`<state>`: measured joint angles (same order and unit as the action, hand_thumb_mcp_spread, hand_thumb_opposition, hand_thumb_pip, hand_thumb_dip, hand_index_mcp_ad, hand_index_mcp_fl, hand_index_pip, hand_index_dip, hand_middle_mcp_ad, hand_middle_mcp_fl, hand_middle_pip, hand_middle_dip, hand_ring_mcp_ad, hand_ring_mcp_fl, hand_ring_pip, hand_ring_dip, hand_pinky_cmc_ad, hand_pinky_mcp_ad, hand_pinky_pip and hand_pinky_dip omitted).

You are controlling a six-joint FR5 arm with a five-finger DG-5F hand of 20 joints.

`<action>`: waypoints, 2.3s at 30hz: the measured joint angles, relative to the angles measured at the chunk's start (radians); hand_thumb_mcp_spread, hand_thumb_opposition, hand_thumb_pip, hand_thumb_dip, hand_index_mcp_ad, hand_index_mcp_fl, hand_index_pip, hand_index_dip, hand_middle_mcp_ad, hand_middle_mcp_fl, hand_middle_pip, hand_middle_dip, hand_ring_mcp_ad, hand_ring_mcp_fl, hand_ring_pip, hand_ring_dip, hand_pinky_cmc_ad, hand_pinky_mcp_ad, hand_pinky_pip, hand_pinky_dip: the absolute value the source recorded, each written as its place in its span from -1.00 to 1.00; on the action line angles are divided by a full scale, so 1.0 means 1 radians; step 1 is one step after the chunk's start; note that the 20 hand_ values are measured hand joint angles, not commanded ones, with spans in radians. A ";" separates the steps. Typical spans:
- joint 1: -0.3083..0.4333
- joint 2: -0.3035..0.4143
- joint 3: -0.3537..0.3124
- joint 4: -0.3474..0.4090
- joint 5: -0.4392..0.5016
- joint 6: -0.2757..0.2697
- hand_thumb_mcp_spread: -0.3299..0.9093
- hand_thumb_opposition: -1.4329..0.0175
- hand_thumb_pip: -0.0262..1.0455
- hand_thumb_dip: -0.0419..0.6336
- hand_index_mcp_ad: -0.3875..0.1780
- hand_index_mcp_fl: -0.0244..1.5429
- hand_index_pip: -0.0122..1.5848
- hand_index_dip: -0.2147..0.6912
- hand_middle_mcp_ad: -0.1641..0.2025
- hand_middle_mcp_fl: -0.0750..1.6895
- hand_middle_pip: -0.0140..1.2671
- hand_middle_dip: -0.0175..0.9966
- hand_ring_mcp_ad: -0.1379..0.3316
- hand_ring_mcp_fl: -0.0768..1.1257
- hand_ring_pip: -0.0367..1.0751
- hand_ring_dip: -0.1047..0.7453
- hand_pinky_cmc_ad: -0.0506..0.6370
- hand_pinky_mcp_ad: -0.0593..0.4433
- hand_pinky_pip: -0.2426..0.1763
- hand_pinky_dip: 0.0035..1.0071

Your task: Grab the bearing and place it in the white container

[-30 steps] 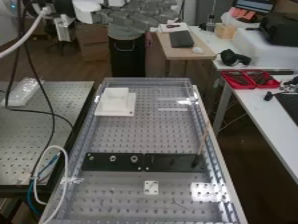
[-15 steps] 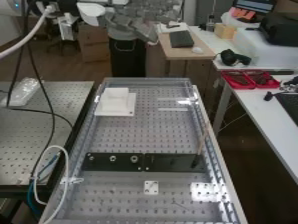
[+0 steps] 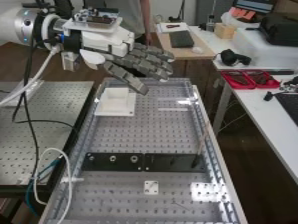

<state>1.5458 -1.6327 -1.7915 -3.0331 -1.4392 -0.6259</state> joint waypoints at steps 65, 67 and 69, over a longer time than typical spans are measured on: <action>-0.063 -0.280 -0.213 0.437 0.122 0.027 0.18 -0.16 0.54 0.10 -0.04 -0.86 0.67 -0.33 0.30 -0.67 0.32 0.17 0.22 -0.88 -0.23 0.16 0.37 0.46 -0.43 -0.29; -0.057 -0.281 -0.218 0.448 0.133 0.026 0.18 -0.16 0.54 0.10 -0.04 -0.86 0.67 -0.33 0.30 -0.67 0.38 0.17 0.20 -0.87 -0.20 0.15 0.36 0.46 -0.43 -0.29; -0.053 -0.283 -0.221 0.452 0.140 0.031 0.18 -0.16 0.54 0.10 -0.04 -0.88 0.67 -0.34 0.30 -0.66 0.41 0.17 0.16 -0.89 -0.14 0.17 0.35 0.47 -0.43 -0.29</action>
<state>1.4932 -1.9161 -2.0127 -2.5808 -1.2989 -0.5950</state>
